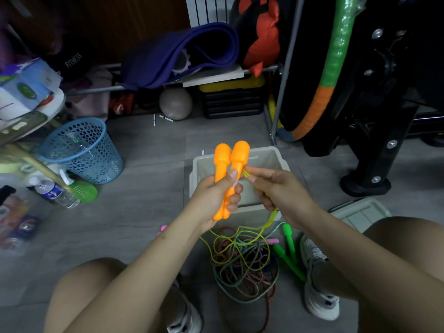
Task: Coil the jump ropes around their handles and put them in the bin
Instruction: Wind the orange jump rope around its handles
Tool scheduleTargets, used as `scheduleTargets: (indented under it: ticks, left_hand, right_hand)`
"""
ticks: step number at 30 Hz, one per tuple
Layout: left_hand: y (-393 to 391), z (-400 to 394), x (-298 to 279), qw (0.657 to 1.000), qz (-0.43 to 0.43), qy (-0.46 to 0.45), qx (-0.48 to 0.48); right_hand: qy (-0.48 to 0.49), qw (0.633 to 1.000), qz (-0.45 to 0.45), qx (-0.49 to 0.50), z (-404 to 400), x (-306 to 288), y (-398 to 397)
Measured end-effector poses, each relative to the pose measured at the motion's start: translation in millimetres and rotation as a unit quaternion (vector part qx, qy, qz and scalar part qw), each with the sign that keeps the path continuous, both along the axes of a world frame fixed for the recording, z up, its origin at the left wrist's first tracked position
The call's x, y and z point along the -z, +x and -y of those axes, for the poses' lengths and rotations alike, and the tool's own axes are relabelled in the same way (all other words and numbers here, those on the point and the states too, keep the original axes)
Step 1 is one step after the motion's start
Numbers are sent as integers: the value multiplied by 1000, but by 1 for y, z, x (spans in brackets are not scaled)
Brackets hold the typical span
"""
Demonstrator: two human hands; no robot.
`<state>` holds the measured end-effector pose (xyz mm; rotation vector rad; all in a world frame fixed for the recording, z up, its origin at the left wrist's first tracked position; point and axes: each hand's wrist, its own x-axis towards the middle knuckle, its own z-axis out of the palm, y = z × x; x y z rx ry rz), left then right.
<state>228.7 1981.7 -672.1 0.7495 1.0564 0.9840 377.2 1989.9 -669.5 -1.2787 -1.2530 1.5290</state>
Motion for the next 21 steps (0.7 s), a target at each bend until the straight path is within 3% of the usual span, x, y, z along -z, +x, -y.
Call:
scheduleTargets:
  ticks: [4, 7, 13, 21]
  left_hand:
    - [6, 0, 7, 993, -110, -3, -41]
    - [5, -2, 7, 990, -119, -3, -77]
    - [3, -7, 5, 989, -134, 2, -63]
    - [1, -6, 6, 997, 5, -28, -78]
  right_hand:
    - [-1, 998, 56, -32, 7, 1, -10]
    - [-31, 999, -17, -21, 12, 0, -15]
    - [-26, 999, -36, -1, 14, -3, -16]
    - [-47, 995, -31, -83, 14, -2, -14]
